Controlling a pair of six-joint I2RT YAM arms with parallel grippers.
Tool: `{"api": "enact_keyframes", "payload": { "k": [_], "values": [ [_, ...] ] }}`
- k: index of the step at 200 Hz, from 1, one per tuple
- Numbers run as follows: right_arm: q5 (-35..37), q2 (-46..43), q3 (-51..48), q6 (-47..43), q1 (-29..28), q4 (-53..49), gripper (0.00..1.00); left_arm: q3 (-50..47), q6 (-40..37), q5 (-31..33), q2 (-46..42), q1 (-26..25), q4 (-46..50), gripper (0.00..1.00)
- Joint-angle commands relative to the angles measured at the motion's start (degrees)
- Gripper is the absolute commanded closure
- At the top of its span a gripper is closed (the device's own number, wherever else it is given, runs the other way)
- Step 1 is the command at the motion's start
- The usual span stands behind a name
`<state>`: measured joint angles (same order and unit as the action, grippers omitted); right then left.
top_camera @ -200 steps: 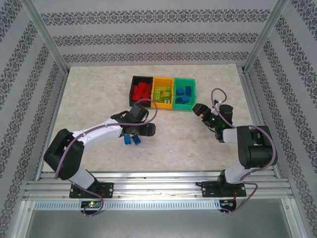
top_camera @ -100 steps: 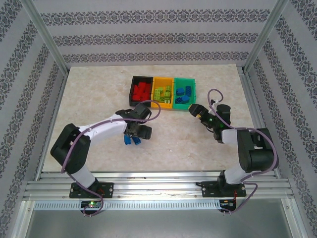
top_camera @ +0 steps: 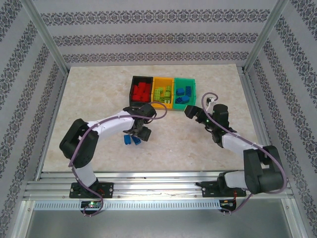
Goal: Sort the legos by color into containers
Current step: Move the lego to the center of the table.
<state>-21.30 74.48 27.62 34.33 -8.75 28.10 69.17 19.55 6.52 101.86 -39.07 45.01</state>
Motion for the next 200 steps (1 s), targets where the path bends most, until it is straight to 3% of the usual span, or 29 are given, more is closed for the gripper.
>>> {"api": "enact_keyframes", "payload": {
  "k": [1,27,77,112,200],
  "values": [
    [8.95,-4.37,-0.07,-5.52,-1.96,-6.24,0.02,3.01,-2.92,3.64,3.40,-1.79,5.77,0.19],
    [18.52,-8.16,2.43,-10.43,-6.32,-13.82,0.02,4.13,-4.07,5.14,5.18,-2.55,6.87,0.19],
    [18.96,-12.81,-0.92,-12.60,-8.39,-10.61,0.02,5.13,-5.43,4.56,7.10,-2.50,7.49,0.20],
    [23.44,-13.43,-0.02,-15.68,-11.93,-12.24,0.02,5.54,-5.40,4.20,9.27,-3.12,8.57,0.22],
    [24.69,-13.24,-0.36,-16.13,-12.77,-11.69,0.02,3.39,-3.94,8.10,10.05,-3.12,12.84,0.31]
  ]
}}
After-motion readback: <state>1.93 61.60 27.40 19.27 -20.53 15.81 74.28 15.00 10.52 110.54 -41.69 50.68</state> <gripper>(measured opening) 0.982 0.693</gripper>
